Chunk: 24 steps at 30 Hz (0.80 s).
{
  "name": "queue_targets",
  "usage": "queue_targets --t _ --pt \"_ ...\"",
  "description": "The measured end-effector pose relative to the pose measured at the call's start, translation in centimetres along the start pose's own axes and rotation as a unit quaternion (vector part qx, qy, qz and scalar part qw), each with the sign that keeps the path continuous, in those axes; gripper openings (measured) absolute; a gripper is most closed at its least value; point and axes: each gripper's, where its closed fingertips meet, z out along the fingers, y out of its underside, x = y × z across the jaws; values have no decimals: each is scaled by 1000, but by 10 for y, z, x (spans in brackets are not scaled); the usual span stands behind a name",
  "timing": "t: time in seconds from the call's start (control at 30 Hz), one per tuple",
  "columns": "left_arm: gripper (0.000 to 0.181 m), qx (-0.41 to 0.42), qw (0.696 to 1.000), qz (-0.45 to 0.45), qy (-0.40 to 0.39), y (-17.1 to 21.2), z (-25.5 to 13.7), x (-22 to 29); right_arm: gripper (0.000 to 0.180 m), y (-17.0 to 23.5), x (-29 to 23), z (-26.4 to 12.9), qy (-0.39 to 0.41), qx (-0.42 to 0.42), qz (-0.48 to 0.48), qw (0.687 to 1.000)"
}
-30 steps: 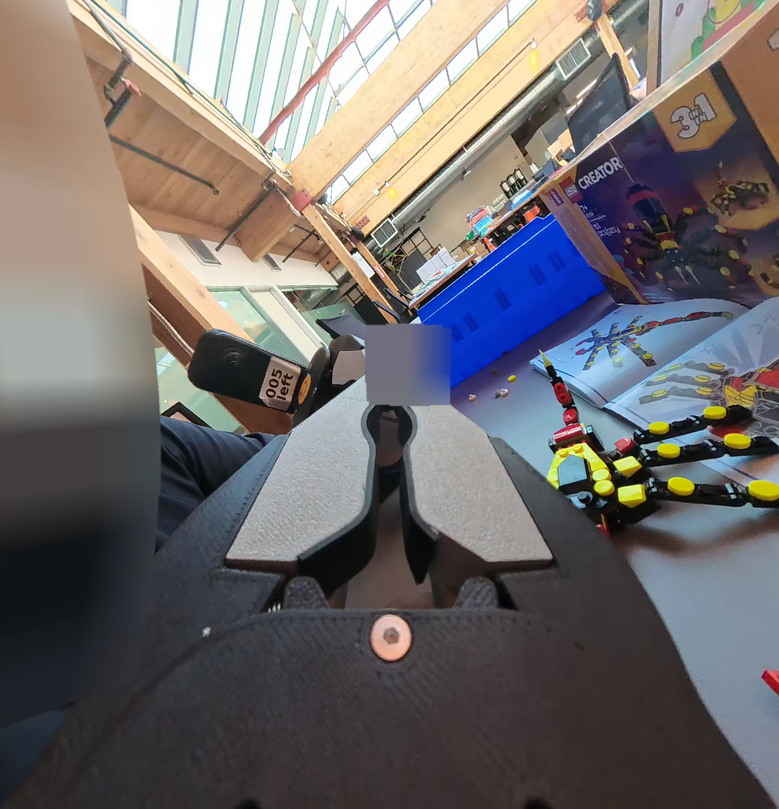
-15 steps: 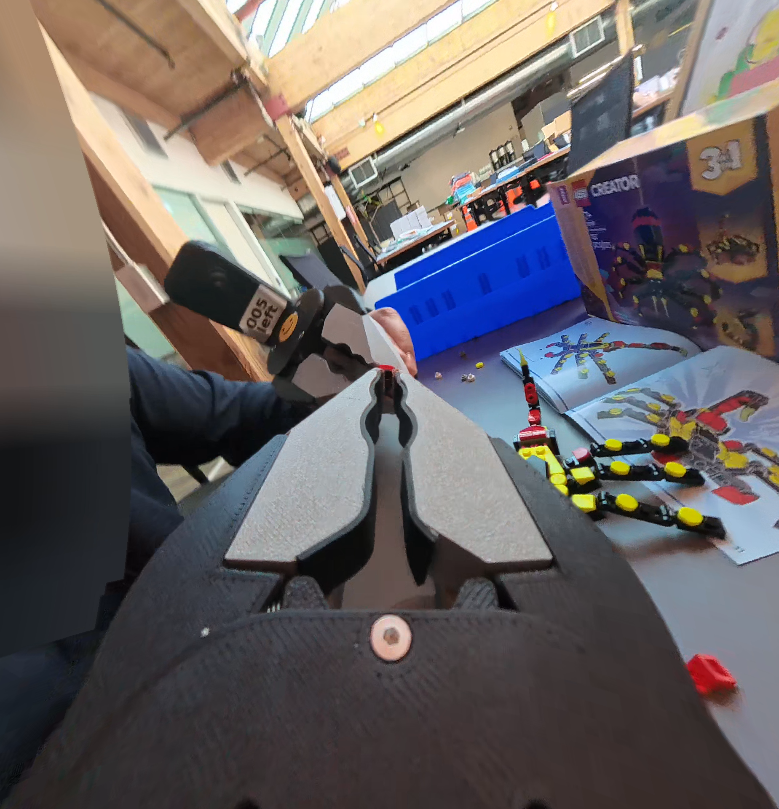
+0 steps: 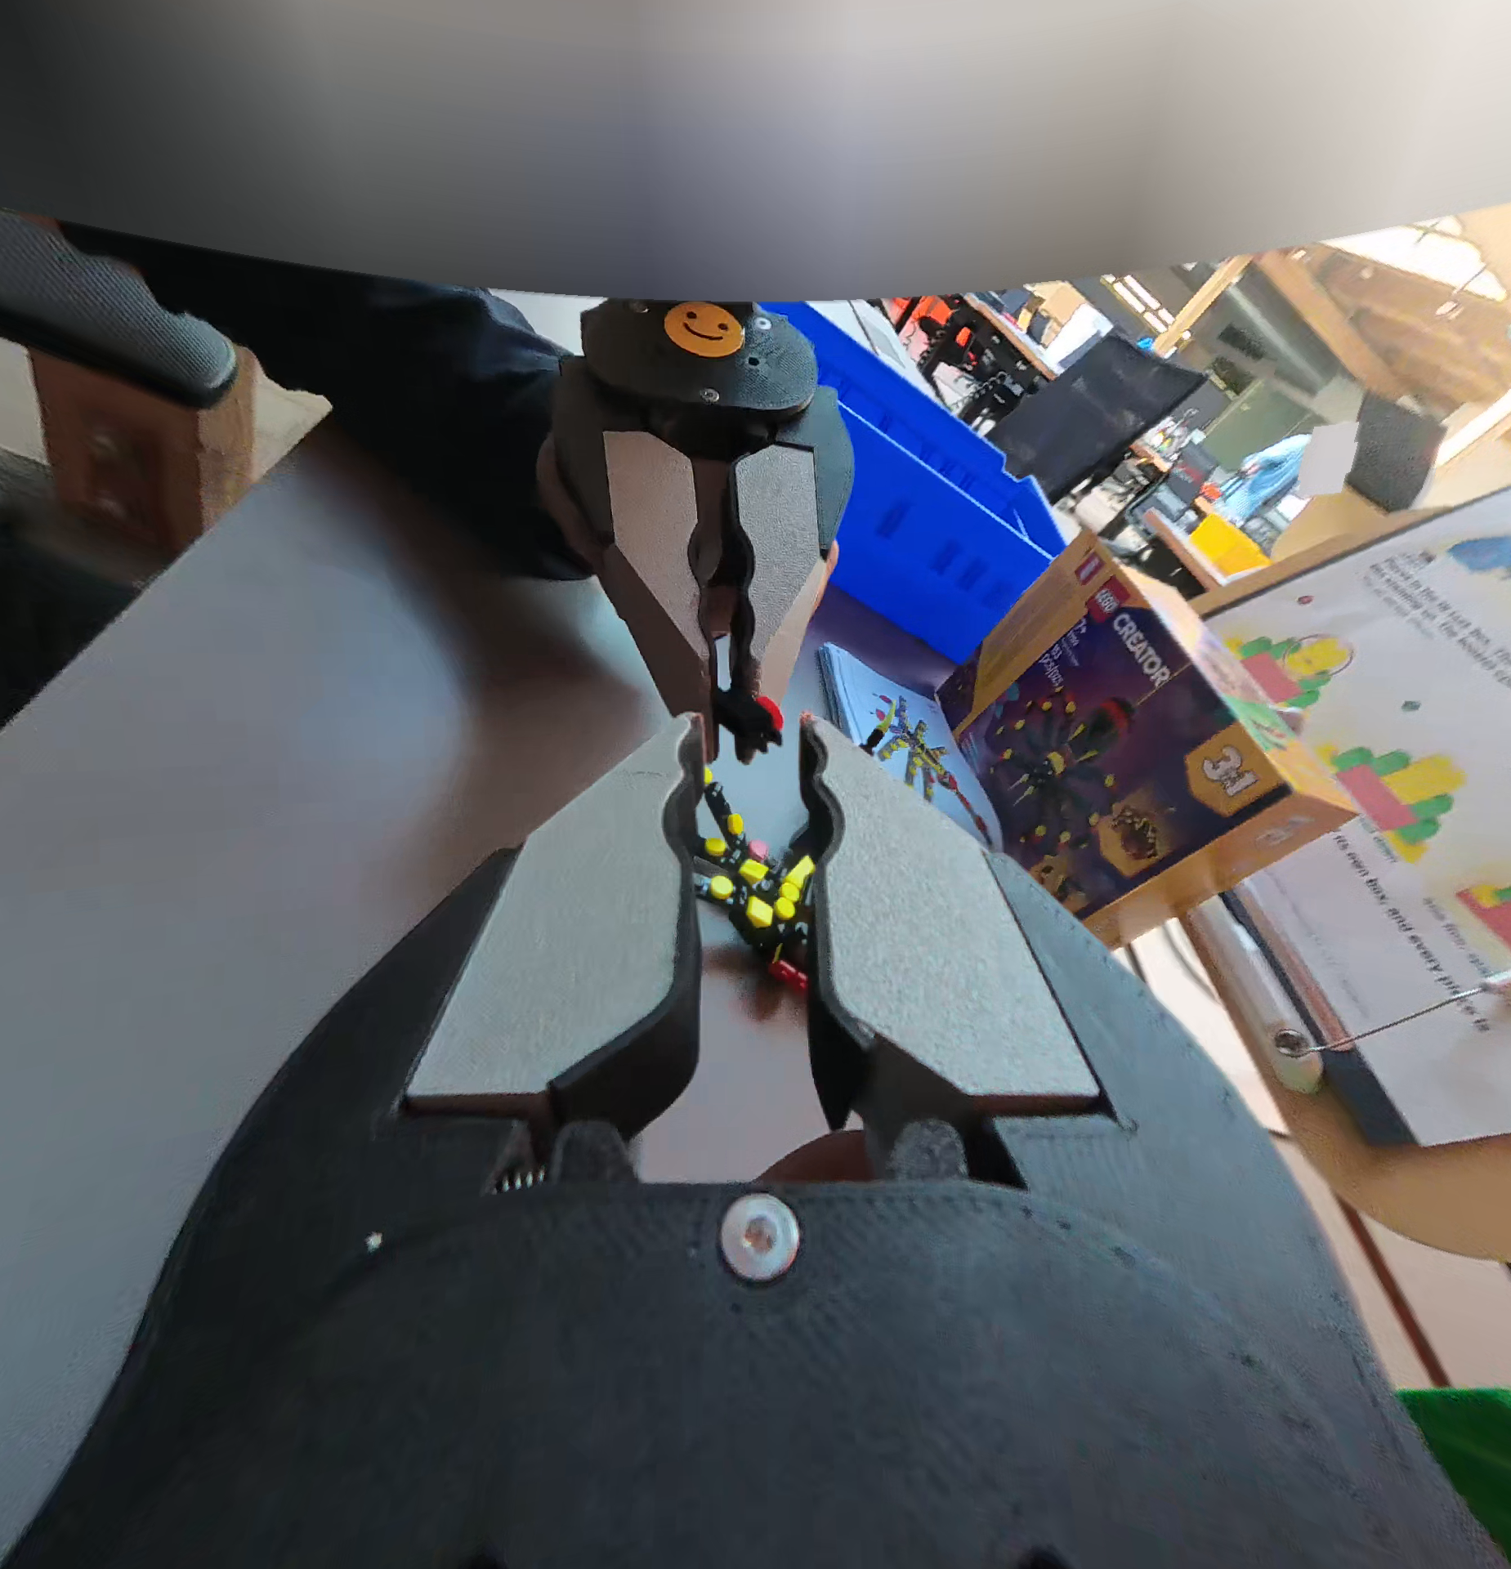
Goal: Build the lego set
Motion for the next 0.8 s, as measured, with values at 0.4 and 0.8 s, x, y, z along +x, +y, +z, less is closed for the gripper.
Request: queue_targets --t 0.4,0.8 --pt "1 -2 999 53 -8 -2 2 6 4 0 -6 -2 20 -12 -94 995" --pt "2 5 999 43 -17 -3 2 4 3 3 -7 -4 5 -14 -77 997"
